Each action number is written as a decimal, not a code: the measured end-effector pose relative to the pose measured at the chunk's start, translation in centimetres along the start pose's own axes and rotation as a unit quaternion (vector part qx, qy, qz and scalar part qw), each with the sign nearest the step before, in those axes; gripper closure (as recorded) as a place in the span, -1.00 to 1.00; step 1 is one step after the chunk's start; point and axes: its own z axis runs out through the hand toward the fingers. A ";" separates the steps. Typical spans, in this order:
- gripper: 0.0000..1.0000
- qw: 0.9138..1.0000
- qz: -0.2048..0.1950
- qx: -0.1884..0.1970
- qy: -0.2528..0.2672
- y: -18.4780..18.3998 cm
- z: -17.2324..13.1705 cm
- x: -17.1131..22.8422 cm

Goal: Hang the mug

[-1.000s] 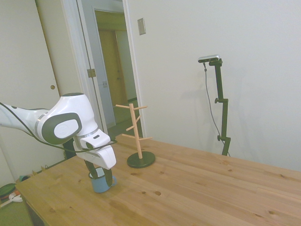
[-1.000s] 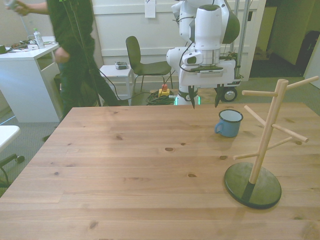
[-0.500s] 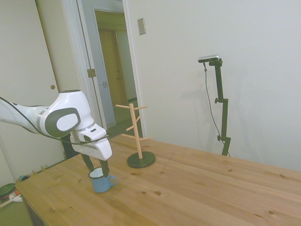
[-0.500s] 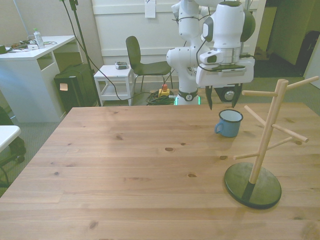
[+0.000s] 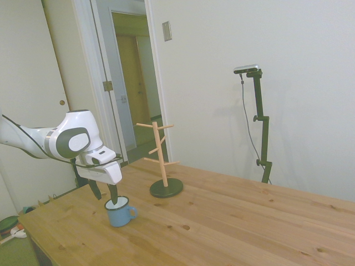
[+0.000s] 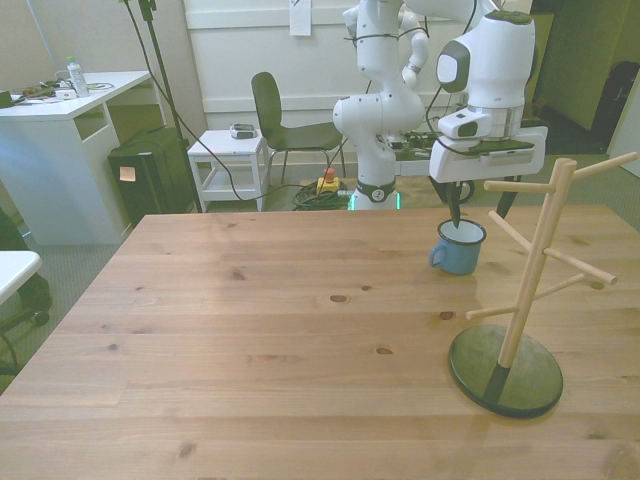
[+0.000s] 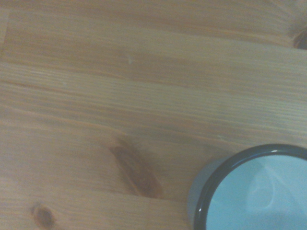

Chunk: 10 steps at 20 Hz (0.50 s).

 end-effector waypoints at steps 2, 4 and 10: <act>-1.00 1.000 -0.002 -0.003 -0.002 0.3 0.7 -0.4; -1.00 1.000 -0.003 -0.004 -0.002 0.6 1.4 -0.7; -1.00 1.000 -0.005 -0.003 0.001 1.0 2.2 -1.3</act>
